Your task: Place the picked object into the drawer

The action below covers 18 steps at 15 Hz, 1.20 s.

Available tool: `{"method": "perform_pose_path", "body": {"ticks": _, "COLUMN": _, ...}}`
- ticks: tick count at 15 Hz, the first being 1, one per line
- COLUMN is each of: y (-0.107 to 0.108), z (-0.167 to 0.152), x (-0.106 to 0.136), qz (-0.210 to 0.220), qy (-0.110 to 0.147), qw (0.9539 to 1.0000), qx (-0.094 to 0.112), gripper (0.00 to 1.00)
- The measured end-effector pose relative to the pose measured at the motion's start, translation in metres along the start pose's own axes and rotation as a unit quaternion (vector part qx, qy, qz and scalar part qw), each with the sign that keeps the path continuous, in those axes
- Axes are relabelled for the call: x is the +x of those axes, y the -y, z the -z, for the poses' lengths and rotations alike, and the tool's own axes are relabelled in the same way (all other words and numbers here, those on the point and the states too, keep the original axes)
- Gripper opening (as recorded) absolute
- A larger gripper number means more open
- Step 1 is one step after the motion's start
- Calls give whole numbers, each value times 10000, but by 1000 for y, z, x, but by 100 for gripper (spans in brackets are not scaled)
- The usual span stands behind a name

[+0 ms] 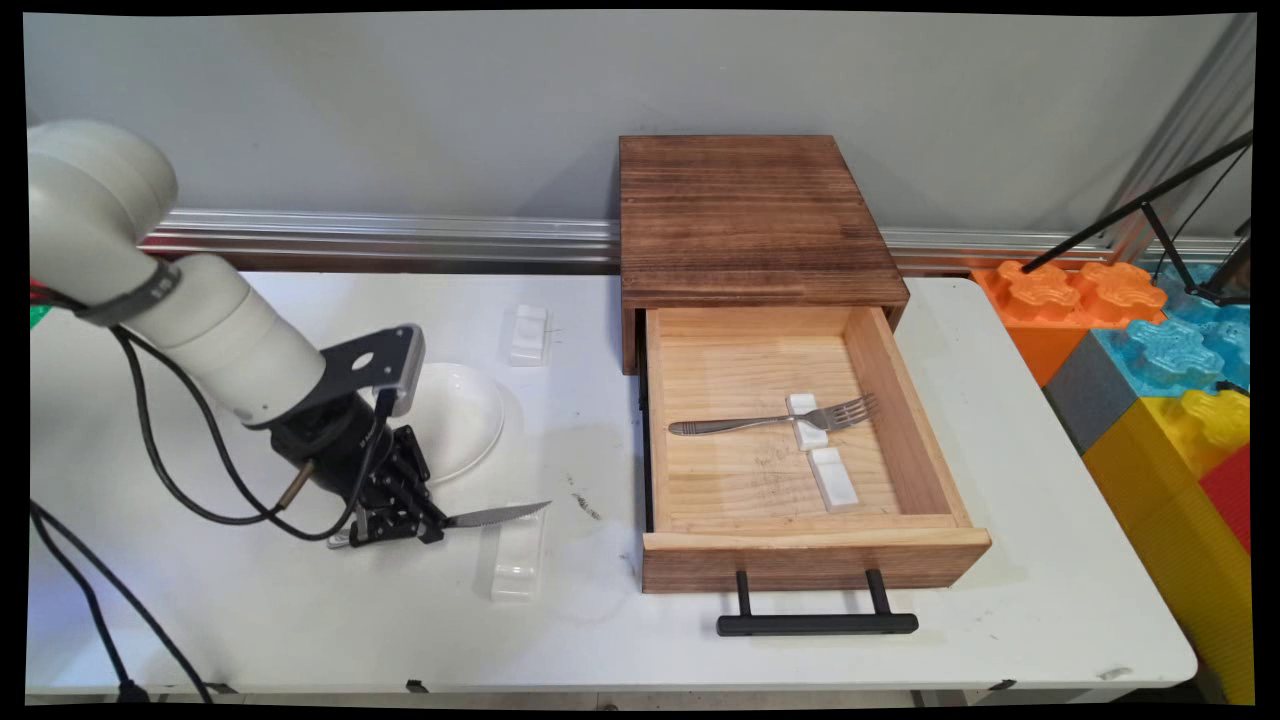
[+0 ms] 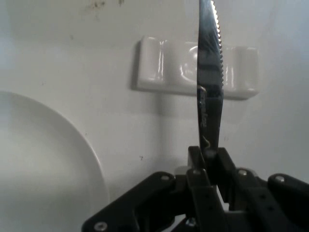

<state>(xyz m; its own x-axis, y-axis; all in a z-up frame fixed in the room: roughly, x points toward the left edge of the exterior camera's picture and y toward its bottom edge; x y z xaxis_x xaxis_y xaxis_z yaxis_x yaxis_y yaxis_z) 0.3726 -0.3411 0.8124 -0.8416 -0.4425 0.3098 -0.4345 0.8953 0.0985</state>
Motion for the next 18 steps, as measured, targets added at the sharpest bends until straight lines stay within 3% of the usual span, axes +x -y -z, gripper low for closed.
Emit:
{"method": "perform_pose_path", "body": {"ticks": 8, "y": 5, "z": 36, "x": 39, "qz": 116, "qy": -156, "qw": 9998, "qx": 44, "gripper": 0}}
{"method": "perform_pose_path", "body": {"ticks": 18, "y": 12, "z": 58, "x": 120, "qz": 193, "qy": -413, "qw": 9987, "qx": 245, "gripper": 0}}
